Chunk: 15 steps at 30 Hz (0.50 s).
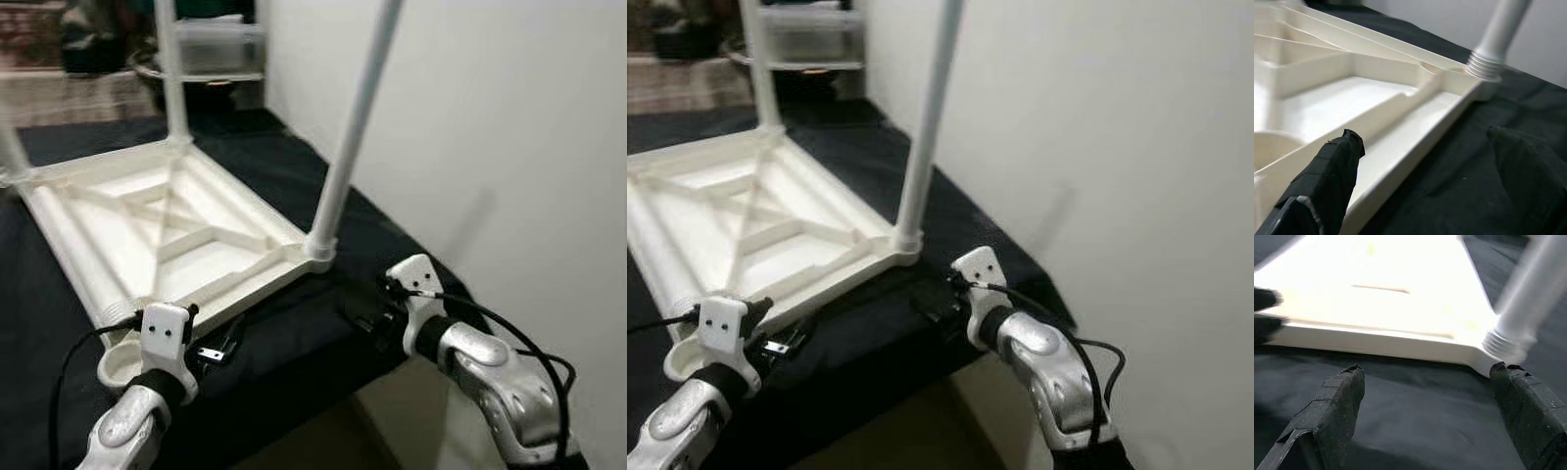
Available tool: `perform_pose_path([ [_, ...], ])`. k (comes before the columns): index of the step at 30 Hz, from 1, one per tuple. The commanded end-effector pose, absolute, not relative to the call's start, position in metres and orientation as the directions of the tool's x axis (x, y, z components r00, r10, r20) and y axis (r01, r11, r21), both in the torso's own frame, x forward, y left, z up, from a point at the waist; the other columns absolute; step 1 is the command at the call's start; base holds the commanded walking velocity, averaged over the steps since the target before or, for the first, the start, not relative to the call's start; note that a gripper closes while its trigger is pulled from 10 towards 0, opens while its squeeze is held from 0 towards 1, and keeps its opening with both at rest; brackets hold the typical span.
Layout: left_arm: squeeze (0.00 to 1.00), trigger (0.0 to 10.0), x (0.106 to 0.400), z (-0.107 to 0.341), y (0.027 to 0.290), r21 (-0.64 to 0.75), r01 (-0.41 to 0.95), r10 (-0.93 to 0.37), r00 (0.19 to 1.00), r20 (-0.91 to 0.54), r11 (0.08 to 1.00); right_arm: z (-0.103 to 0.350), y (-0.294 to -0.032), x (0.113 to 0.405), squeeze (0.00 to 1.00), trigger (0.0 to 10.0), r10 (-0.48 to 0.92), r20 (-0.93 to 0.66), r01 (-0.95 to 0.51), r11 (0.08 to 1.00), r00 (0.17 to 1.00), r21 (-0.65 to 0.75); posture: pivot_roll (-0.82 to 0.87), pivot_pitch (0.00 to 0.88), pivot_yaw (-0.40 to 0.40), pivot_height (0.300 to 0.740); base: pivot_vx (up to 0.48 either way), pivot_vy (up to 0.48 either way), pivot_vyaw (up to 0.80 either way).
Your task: Building children table
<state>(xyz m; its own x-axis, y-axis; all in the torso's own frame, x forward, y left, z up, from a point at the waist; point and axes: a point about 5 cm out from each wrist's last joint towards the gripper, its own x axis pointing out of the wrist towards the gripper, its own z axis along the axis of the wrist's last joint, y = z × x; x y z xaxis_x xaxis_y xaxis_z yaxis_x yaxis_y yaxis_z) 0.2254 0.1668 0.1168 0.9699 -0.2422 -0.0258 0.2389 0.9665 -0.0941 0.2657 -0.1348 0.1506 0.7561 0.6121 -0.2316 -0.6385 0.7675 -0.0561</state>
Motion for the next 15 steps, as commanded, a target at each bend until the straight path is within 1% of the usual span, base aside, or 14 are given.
perform_pose_path([
  [1,0.00,10.0,0.224,0.117,0.156,-0.101,0.261,-0.264,0.964,-0.016,0.960,0.149,-0.140,0.266,0.00,10.0,0.604,-0.237,-0.632,0.772,0.761,-0.061,-0.01,0.000,-0.106,0.740,0.000,-0.480,0.80],
  [2,0.00,10.0,0.224,0.117,0.156,-0.101,0.261,-0.264,0.964,-0.016,0.960,0.149,-0.140,0.266,0.00,10.0,0.604,-0.237,-0.632,0.772,0.761,-0.061,-0.01,0.000,-0.106,0.740,0.000,-0.480,0.80],
  [4,0.00,10.0,0.224,0.118,0.154,-0.106,0.260,-0.263,0.965,-0.011,0.960,0.150,-0.137,0.261,0.00,10.0,0.649,-0.233,-0.672,0.739,0.725,-0.033,-0.01,0.000,-0.106,0.740,0.000,-0.480,0.80],
  [5,0.00,10.0,0.223,0.119,0.155,-0.116,0.246,-0.249,0.969,-0.004,0.962,0.148,-0.134,0.253,0.00,10.0,0.704,-0.250,-0.732,0.681,0.665,-0.027,0.00,0.000,-0.106,0.740,0.000,0.000,0.43],
  [6,0.00,10.0,0.223,0.119,0.155,-0.116,0.246,-0.249,0.969,-0.004,0.962,0.148,-0.134,0.253,0.00,10.0,0.704,-0.250,-0.732,0.681,0.665,-0.027,0.00,0.000,-0.106,0.740,0.000,0.000,0.43],
  [7,0.00,10.0,0.223,0.120,0.156,-0.124,0.236,-0.238,0.971,0.001,0.964,0.147,-0.133,0.247,0.00,10.0,0.741,-0.263,-0.771,0.636,0.618,-0.021,0.00,0.000,-0.106,0.740,0.000,0.000,0.43],
  [9,0.00,10.0,0.223,0.120,0.158,-0.110,0.228,-0.231,0.973,-0.012,0.967,0.142,-0.136,0.244,0.00,10.0,0.753,-0.299,-0.791,0.611,0.585,-0.009,0.01,0.000,-0.107,0.740,0.000,0.000,0.00],
  [10,0.00,10.0,0.223,0.120,0.158,-0.110,0.228,-0.231,0.973,-0.012,0.967,0.142,-0.136,0.244,0.00,10.0,0.753,-0.299,-0.791,0.611,0.585,-0.009,0.01,0.000,-0.107,0.740,0.000,0.000,0.00],
  [11,0.00,10.0,0.224,0.121,0.159,-0.120,0.222,-0.224,0.975,-0.006,0.968,0.140,-0.141,0.251,0.00,10.0,0.716,-0.316,-0.757,0.653,0.623,-0.013,0.00,0.000,-0.107,0.740,0.000,0.000,0.00],
  [12,0.00,10.0,0.224,0.121,0.159,-0.120,0.222,-0.224,0.975,-0.006,0.968,0.140,-0.141,0.251,0.00,10.0,0.716,-0.316,-0.757,0.653,0.623,-0.013,0.00,0.000,-0.107,0.740,0.000,0.000,0.00],
  [14,0.00,10.0,0.225,0.122,0.159,-0.127,0.219,-0.220,0.975,0.001,0.968,0.138,-0.152,0.269,0.00,10.0,0.617,-0.322,-0.654,0.756,0.718,-0.010,0.01,0.000,-0.105,0.740,0.000,0.000,0.00],
  [15,0.00,10.0,0.225,0.122,0.159,-0.127,0.219,-0.220,0.975,0.001,0.968,0.138,-0.152,0.269,0.00,10.0,0.617,-0.322,-0.654,0.756,0.718,-0.010,0.01,0.000,-0.105,0.740,0.000,0.000,0.00],
])
